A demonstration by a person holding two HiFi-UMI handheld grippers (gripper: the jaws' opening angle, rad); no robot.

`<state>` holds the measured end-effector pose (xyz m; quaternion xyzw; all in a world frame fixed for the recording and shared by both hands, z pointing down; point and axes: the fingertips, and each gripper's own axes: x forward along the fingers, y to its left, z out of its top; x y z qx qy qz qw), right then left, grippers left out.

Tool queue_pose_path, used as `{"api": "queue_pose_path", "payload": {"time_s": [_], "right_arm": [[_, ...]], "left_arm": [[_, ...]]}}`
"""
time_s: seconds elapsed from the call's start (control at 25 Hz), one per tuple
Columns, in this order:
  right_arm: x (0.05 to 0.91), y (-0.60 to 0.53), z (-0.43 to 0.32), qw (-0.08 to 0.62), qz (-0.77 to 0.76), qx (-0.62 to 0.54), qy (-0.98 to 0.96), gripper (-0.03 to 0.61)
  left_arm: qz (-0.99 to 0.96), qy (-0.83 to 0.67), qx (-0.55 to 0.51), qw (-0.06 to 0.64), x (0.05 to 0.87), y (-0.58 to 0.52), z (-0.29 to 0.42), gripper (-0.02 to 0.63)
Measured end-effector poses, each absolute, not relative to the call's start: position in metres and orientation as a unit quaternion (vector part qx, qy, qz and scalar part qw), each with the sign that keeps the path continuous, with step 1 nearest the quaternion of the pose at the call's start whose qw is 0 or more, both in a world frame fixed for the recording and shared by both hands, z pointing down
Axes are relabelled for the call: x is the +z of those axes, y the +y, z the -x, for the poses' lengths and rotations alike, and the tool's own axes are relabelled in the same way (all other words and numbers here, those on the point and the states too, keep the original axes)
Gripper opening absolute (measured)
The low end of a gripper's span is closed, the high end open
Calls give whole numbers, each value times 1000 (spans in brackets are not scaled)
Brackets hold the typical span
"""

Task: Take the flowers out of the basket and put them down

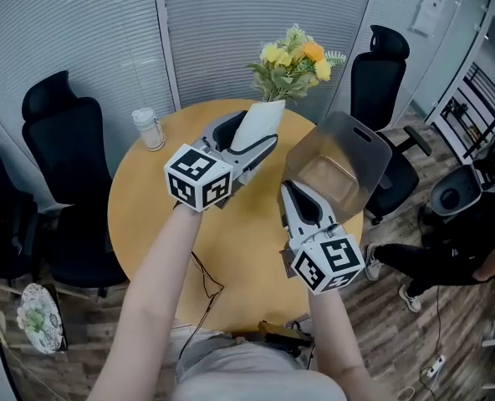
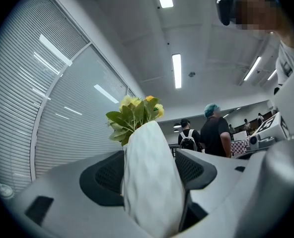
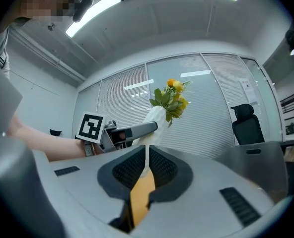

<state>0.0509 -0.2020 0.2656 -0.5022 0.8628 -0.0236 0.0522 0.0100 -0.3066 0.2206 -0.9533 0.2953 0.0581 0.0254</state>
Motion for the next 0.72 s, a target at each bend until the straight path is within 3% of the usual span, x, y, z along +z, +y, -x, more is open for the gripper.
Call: {"api": "queue_pose_path", "payload": {"time_s": [0.36, 0.52, 0.72], "right_arm": [[283, -205, -33, 25, 478, -32, 878, 34], [287, -214, -27, 17, 461, -42, 886, 100], [306, -227, 0, 16, 450, -59, 891, 129]], "left_arm": [[952, 294, 81, 22, 216, -295, -7, 325], [952, 292, 88, 13, 215, -297, -12, 325], [953, 286, 97, 8, 226, -298, 11, 325]]}}
